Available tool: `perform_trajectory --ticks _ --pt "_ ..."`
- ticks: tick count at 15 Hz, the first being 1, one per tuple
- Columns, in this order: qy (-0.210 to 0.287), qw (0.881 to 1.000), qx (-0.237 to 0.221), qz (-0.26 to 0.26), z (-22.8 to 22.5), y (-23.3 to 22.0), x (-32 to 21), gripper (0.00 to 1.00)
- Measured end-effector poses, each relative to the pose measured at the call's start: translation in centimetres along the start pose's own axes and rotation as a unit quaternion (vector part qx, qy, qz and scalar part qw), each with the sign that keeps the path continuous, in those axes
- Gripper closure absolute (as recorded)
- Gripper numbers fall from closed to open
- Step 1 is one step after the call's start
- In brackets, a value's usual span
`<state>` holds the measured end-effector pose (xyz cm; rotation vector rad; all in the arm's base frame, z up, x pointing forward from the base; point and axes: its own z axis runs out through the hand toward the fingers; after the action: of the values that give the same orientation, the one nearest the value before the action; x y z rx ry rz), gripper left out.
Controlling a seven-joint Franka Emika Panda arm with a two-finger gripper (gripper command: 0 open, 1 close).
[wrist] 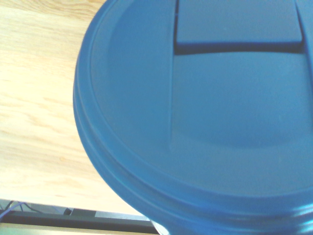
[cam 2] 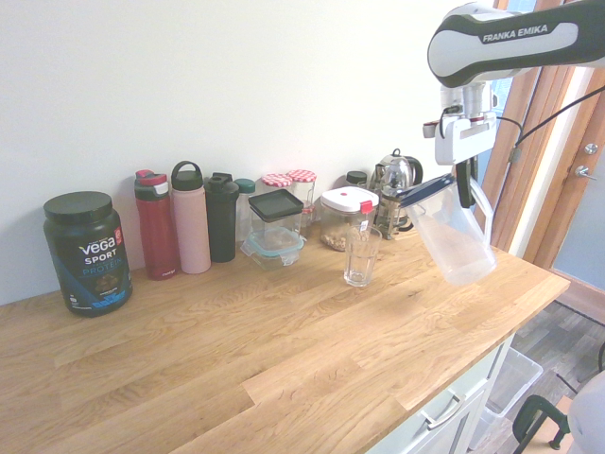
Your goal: Pour me some water
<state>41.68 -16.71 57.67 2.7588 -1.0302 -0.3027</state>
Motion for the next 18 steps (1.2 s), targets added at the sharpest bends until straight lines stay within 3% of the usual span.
perform_trajectory --ticks 8,18 --pt "-0.049 0.997 -0.062 0.0 -0.1 -6.7 1.5 1.0" --pt "-0.086 0.993 -0.084 0.0 1.1 -9.3 3.7 1.0"
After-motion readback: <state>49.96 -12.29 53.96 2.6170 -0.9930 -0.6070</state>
